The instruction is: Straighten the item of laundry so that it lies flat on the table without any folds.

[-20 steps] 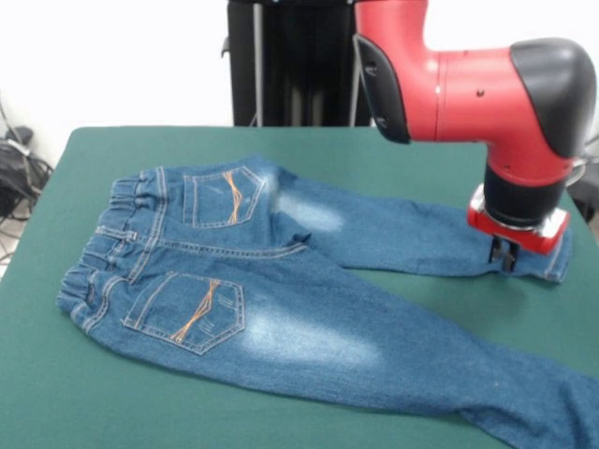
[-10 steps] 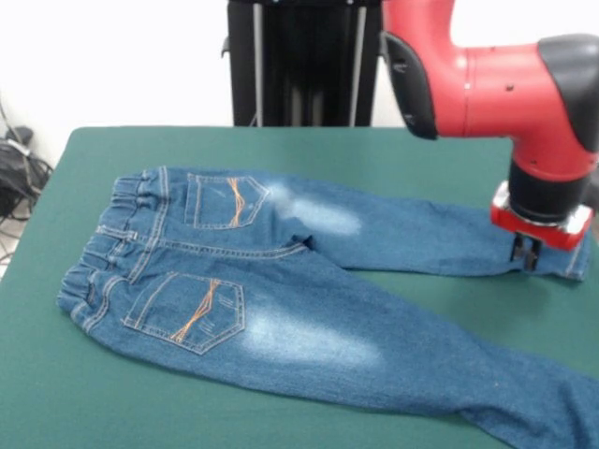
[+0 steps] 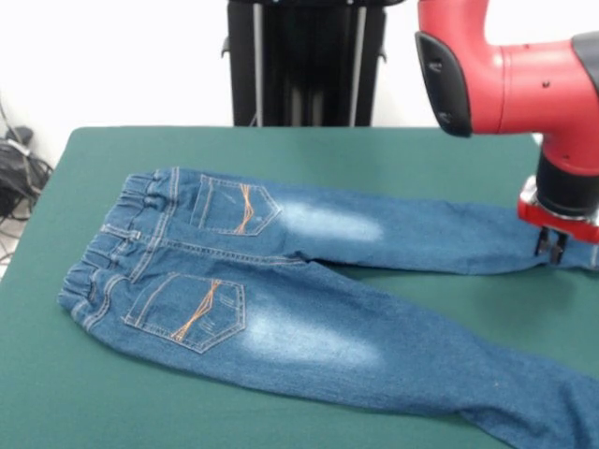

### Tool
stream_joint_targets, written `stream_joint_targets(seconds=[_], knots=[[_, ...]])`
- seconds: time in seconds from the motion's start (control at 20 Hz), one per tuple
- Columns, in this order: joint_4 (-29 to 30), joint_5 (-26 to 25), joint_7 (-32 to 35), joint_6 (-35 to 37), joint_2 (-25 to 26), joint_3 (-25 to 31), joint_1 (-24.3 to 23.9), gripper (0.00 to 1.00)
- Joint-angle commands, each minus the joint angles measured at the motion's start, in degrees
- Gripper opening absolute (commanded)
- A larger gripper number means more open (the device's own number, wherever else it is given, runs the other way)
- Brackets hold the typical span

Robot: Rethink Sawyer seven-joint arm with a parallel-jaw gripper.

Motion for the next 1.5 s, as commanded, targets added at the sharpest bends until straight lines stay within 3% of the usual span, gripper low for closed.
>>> stream_joint_targets(seconds=[0.05, 0.5, 0.55, 1.2, 1.5], knots=[[2.82, 3.43, 12.46, -1.05, 4.06, 2.65, 1.20, 0.00], [4.44, 1.33, 8.00, -4.88, 5.20, 4.36, -2.38, 0.00], [4.68, 0.68, 7.47, -5.23, 5.12, 4.30, -2.80, 1.00], [3.07, -0.21, 6.14, -3.21, 5.16, 4.17, -3.75, 1.00], [-0.50, -0.48, 5.45, 2.41, 4.63, 1.97, -4.38, 1.00]])
